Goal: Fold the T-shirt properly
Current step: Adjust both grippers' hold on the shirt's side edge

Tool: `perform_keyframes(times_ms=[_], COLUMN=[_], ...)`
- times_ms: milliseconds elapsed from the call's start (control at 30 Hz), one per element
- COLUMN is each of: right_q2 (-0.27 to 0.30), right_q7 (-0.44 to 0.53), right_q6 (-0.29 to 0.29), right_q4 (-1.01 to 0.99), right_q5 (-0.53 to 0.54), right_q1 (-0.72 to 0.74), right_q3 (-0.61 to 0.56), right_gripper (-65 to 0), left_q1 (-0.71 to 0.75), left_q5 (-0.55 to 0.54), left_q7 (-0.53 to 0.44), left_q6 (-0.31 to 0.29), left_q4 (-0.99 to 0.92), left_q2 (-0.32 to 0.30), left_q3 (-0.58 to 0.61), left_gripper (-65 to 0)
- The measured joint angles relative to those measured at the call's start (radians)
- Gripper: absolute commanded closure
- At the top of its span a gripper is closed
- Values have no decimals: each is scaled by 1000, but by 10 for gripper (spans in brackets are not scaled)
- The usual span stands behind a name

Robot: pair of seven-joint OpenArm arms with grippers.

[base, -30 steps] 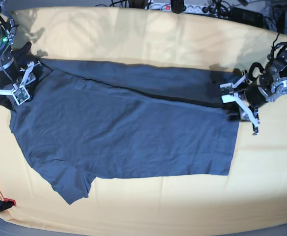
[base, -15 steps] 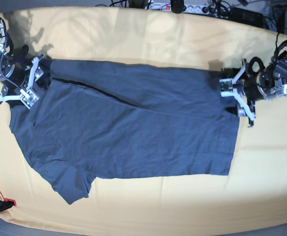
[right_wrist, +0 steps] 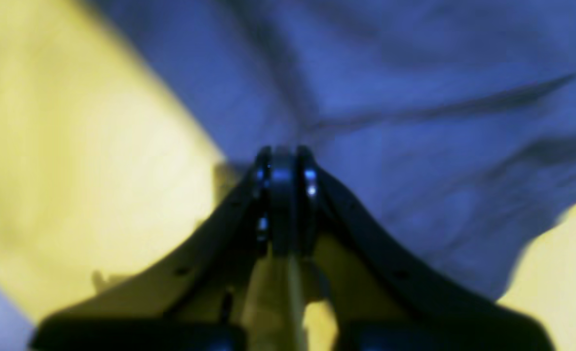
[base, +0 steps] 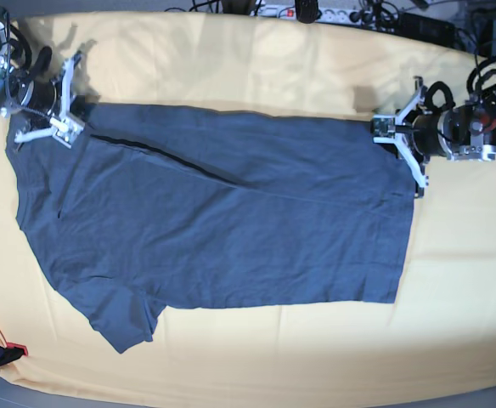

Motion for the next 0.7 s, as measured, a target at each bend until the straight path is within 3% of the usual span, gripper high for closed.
perform_keyframes(times_ms=[67,133,233,300,533,700], right_q2=[2,2,0,2,2,2], right_q7=[-3,0,0,4,7,7], right_q6=[-9,-8,-5,-5,-42,-42], right_q4=[0,0,0,0,0,0], right_q5=[1,3,3,3,3,3], right_q1=[-16,-37,-56,-50,-52,-52], right_q3=[1,1,1,1,1,1], right_gripper=[-112,-125,-125,-125,-125,-125], left_q1=[-2,-1,-2,-2,24,63], left_q5=[10,16,17,17,94,212], left_q7=[-2,5,15,14,-2,-138], left_q6=[-63,-122,-120,-116,-116,-121], left_q4=[1,1,1,1,-19,-47], left_q2=[-29,-52,-71,-73,-61,-58], left_q3=[0,0,0,0,0,0], left_gripper=[0,-100,-290,-356,-358,-358])
